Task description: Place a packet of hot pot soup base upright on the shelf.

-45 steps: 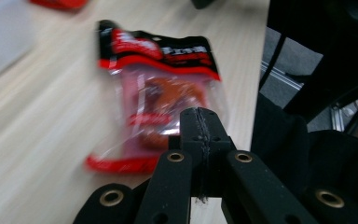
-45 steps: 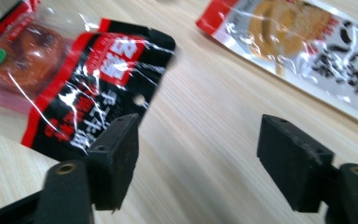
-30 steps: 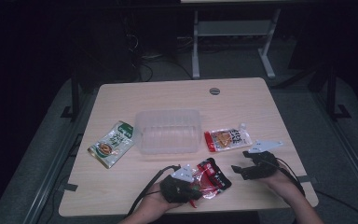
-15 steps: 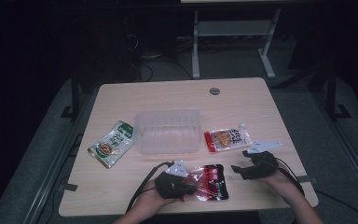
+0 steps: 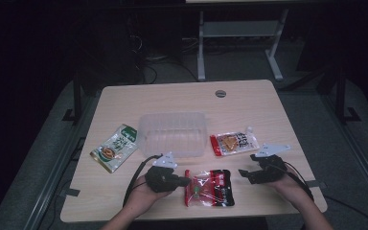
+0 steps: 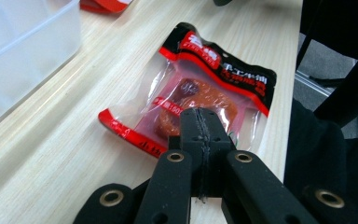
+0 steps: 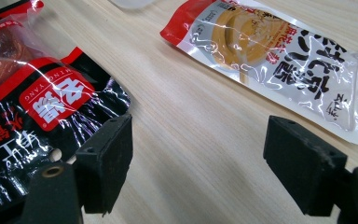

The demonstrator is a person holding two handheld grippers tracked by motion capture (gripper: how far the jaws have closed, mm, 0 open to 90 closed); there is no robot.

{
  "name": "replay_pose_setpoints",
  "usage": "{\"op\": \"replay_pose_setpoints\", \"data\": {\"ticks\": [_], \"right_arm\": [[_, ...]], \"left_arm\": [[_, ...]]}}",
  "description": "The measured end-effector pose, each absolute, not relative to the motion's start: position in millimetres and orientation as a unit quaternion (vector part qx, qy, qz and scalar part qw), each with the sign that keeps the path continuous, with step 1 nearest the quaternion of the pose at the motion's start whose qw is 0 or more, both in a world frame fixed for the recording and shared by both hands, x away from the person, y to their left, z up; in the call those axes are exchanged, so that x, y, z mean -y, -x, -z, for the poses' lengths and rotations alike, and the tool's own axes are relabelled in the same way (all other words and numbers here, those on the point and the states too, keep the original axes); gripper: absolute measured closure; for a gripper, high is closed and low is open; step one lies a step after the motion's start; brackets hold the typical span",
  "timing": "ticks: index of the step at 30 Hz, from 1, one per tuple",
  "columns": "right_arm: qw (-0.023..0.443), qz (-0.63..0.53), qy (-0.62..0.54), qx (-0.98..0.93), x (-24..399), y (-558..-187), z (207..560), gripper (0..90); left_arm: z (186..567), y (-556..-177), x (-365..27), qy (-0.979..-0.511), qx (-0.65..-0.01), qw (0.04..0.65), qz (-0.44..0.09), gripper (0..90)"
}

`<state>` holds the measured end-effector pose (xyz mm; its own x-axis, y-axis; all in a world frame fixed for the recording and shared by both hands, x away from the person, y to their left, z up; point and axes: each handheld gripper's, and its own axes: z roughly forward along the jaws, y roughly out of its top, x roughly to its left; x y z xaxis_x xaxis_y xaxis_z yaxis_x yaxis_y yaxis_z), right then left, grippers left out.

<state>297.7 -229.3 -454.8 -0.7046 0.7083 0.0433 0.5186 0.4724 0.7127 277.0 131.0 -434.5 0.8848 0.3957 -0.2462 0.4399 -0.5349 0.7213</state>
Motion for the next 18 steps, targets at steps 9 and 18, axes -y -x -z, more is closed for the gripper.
{"op": "replay_pose_setpoints", "data": {"ticks": [9,18], "right_arm": [[0.135,-0.358,-0.360,-0.851,230,-298,456,23.4],[0.137,-0.356,-0.359,-0.852,230,-298,456,23.4]], "left_arm": [[445,-276,-125,-0.890,-0.232,0.392,0.022,89.6],[450,-278,-126,-0.895,-0.237,0.378,0.019,89.6]]}}
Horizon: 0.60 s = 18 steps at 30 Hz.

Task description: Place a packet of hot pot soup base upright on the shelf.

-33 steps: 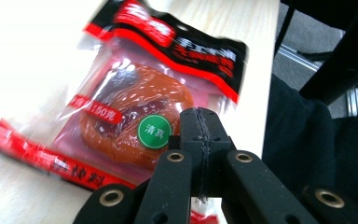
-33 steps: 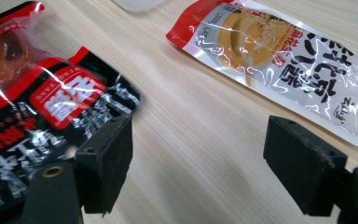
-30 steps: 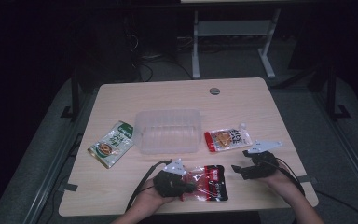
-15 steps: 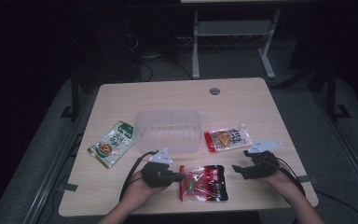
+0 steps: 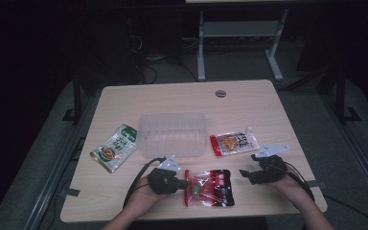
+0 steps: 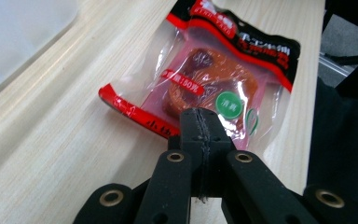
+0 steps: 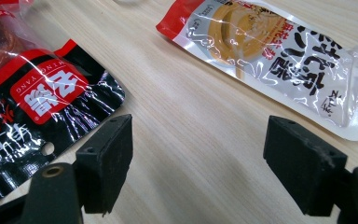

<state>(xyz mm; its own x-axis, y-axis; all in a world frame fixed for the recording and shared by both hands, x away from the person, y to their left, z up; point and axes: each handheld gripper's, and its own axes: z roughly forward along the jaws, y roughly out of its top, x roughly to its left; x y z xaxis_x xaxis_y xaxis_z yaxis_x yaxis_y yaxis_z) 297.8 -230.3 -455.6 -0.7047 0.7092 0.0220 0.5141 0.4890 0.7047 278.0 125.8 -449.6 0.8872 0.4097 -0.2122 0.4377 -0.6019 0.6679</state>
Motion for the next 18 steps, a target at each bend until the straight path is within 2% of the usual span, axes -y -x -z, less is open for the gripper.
{"op": "replay_pose_setpoints", "data": {"ticks": [18], "right_arm": [[0.141,-0.365,-0.360,-0.847,232.2,-294.7,448.7,23.6]], "left_arm": [[459.6,-280.7,-123.3,-0.901,-0.244,0.357,0.030,89.6]]}}
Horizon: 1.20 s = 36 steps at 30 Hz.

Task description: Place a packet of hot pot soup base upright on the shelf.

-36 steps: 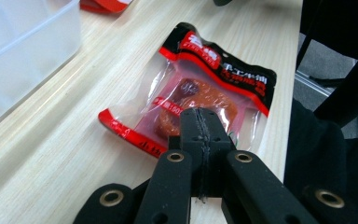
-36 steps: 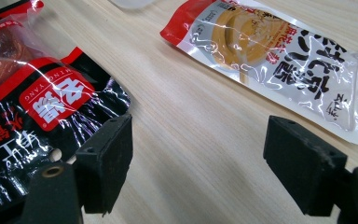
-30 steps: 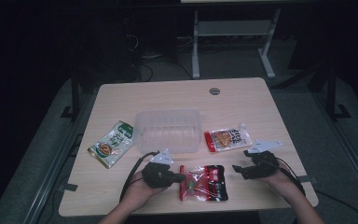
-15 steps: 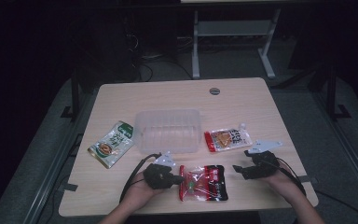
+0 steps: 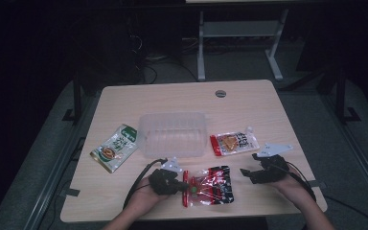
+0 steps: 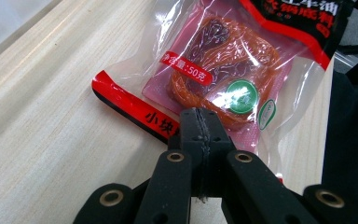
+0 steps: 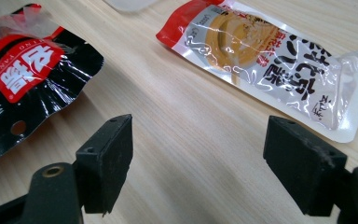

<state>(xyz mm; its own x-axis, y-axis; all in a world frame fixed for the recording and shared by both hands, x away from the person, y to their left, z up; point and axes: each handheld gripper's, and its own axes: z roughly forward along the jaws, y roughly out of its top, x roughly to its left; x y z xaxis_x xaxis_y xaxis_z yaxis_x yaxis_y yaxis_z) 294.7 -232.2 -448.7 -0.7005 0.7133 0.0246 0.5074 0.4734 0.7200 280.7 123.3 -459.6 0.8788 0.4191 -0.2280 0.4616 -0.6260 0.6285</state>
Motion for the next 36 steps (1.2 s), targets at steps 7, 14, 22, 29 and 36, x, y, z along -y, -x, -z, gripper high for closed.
{"op": "replay_pose_setpoints", "data": {"ticks": [7,14,22,29,36], "right_arm": [[0.135,-0.373,-0.360,-0.845,227,-283,438,23.6],[0.115,-0.399,-0.355,-0.838,216,-254,426,22.3],[0.062,-0.424,-0.345,-0.835,207,-246,424,18.7],[0.013,-0.418,-0.342,-0.841,194,-254,434,17.0],[-0.023,-0.421,-0.340,-0.841,186,-265,443,16.2]], "left_arm": [[461,-281,-124,-0.902,-0.252,0.349,0.027,89.7],[460,-281,-124,-0.904,-0.250,0.346,0.026,89.7],[460,-282,-124,-0.904,-0.250,0.344,0.027,89.7],[460,-282,-124,-0.904,-0.251,0.344,0.029,89.7],[460,-282,-124,-0.904,-0.252,0.345,0.027,89.7]]}}
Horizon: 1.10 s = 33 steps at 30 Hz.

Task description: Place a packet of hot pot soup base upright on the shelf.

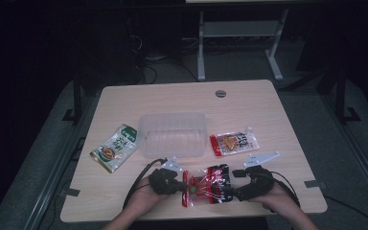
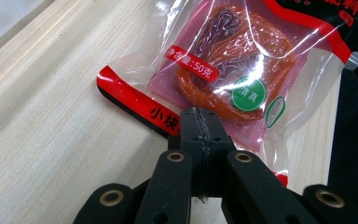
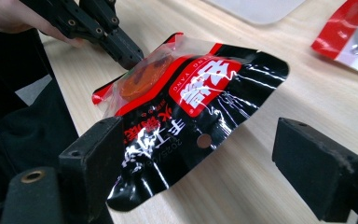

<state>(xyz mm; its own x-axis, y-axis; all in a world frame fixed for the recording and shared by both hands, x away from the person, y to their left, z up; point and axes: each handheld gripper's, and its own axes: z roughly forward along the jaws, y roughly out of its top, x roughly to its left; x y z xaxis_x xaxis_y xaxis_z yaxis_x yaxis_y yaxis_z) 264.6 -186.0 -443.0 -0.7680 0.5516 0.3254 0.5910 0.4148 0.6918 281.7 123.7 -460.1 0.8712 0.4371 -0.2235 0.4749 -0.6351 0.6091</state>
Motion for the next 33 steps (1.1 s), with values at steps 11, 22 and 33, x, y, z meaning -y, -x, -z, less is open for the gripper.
{"op": "replay_pose_setpoints", "data": {"ticks": [11,22,33], "right_arm": [[0.069,0.412,0.335,0.845,177,-273,454,22.9],[0.101,0.425,0.314,0.843,172,-277,454,46.8],[0.106,0.434,0.281,0.849,168,-274,450,76.4]], "left_arm": [[461,-279,-124,-0.899,-0.260,0.352,0.023,89.7],[462,-276,-123,-0.898,-0.257,0.356,0.011,89.8],[463,-276,-121,-0.897,-0.259,0.359,0.011,89.8]]}}
